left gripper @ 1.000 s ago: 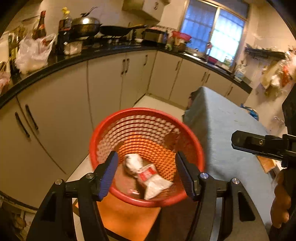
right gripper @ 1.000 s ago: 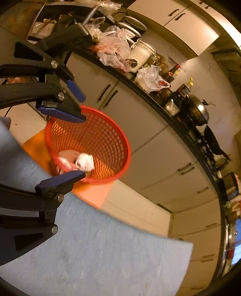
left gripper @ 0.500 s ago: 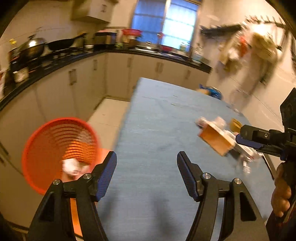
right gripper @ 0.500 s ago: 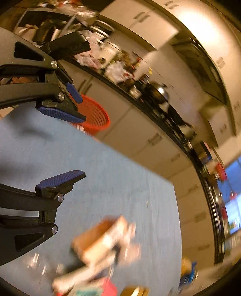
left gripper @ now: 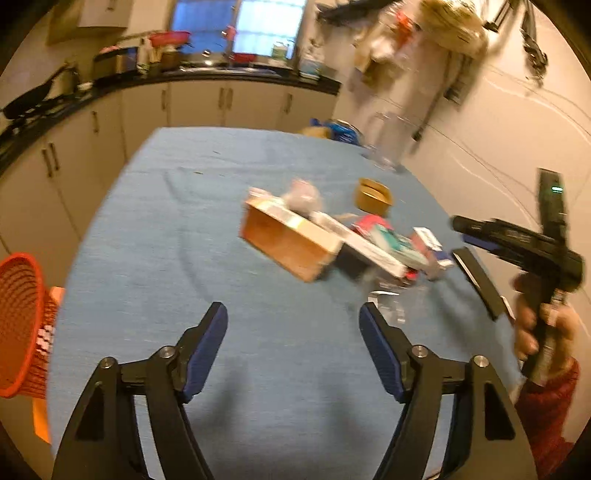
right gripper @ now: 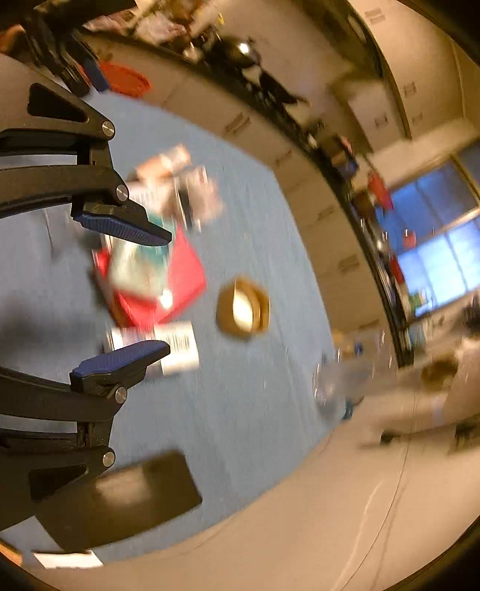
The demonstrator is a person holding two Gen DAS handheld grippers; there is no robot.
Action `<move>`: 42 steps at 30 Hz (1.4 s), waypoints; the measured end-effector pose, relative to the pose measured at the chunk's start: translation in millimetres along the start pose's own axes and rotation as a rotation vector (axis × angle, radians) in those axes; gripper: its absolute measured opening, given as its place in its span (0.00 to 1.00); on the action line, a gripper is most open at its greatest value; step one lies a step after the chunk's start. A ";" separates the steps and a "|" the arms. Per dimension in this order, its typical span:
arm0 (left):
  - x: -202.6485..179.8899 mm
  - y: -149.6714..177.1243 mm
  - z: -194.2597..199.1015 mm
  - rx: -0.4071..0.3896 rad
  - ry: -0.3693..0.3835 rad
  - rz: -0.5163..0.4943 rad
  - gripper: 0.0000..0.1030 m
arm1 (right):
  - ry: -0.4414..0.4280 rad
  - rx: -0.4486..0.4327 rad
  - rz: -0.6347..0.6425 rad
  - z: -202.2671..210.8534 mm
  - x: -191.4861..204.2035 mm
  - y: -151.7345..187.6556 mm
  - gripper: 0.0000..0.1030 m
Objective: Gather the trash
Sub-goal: 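Move both open tools back over the table toward the remaining trash, then grasp the clear plastic bag with the left tool while the right tool grasps the blue-and-white box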
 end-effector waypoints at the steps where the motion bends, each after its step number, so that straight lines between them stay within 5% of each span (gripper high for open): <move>1: -10.0 1.5 -2.4 0.009 0.013 -0.009 0.73 | 0.001 0.016 -0.009 -6.0 -7.9 0.6 0.56; 6: -56.1 6.4 -14.5 0.015 0.039 -0.129 0.74 | -0.005 0.066 -0.054 -30.5 -32.5 4.5 0.55; 14: -92.6 12.9 -43.5 -0.004 -0.045 -0.323 0.73 | 0.056 0.086 -0.014 -48.4 -37.3 12.9 0.55; 17: -94.1 13.0 -55.5 0.000 -0.092 -0.352 0.64 | 0.078 0.099 0.001 -56.4 -39.2 16.8 0.52; 19: -93.2 14.6 -64.8 0.015 -0.114 -0.368 0.48 | 0.074 0.104 -0.003 -58.7 -40.7 17.6 0.51; 22: -87.8 16.5 -80.4 0.047 -0.130 -0.363 0.26 | 0.063 0.103 -0.001 -60.1 -40.4 18.0 0.47; 36: -69.6 17.5 -82.7 0.019 -0.118 -0.308 0.24 | 0.161 0.112 0.074 -60.1 -41.8 23.6 0.39; 42: -62.2 19.0 -76.0 -0.007 -0.105 -0.290 0.22 | 0.175 0.041 0.046 -34.7 -42.2 21.0 0.38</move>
Point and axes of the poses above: each gripper's, at about its wrist camera, not at the fingertips, and z roughly against the way its jaws point, x to its left, y to its underside, the point moved 9 cm from there along -z, roughly the way its jaws point, and after that the axes turned 2 degrees about y, right-handed, at the moved point
